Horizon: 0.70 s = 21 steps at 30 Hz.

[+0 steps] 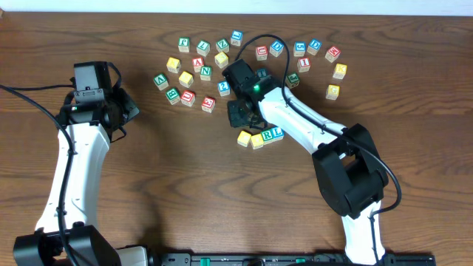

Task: Spell out CORL
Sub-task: 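Retract the left arm and nudge the row with the right gripper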

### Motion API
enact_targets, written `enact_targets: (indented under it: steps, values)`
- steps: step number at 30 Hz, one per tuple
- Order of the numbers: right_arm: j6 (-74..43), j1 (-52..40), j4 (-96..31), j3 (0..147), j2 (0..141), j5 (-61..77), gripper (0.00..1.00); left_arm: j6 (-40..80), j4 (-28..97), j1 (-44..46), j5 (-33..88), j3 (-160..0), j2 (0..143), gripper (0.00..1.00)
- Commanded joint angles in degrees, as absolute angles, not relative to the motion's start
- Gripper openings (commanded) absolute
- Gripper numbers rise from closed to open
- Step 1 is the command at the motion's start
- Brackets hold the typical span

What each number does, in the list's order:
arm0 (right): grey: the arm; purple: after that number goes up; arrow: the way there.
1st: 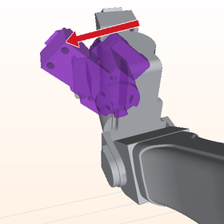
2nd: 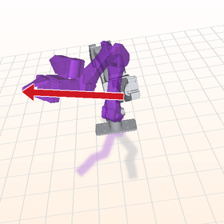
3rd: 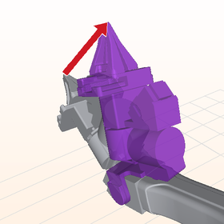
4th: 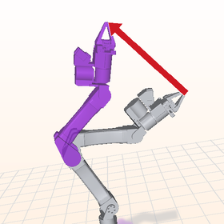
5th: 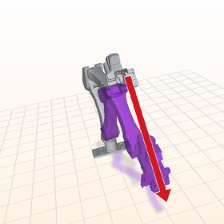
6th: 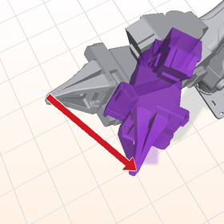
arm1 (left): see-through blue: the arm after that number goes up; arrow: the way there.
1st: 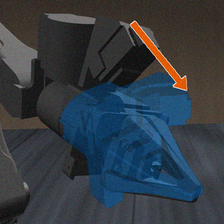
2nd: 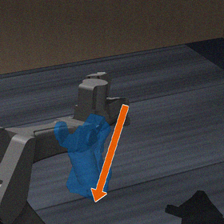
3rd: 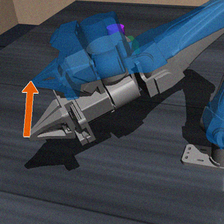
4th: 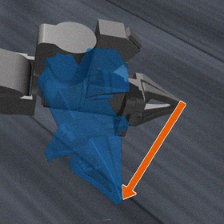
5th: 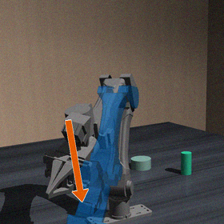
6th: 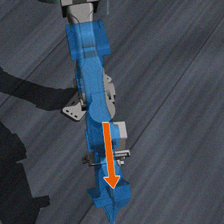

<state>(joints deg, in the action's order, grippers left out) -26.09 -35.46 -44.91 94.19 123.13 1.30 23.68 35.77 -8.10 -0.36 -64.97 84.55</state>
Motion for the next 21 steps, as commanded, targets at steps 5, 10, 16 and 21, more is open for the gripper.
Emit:
enact_targets:
  steps: [5,10,16,21]
  values:
    - [-19.75,-36.80,-46.11,94.74,125.75,6.76,0.11,22.70,35.99,-8.34,-1.15,-65.69,84.97,0.08]
    - [-16.58,-36.69,-46.98,94.74,125.75,8.10,0.11,22.70,35.99,-8.34,-1.15,-65.69,84.97,0.07]
    - [-10.94,-36.69,-47.88,94.76,125.75,10.35,0.11,22.70,35.99,-8.34,-1.15,-65.69,84.97,0.08]
    - [-7.40,-36.64,-49.36,94.89,125.69,11.11,0.11,22.70,36.01,-8.34,-1.15,-65.69,84.97,0.08]
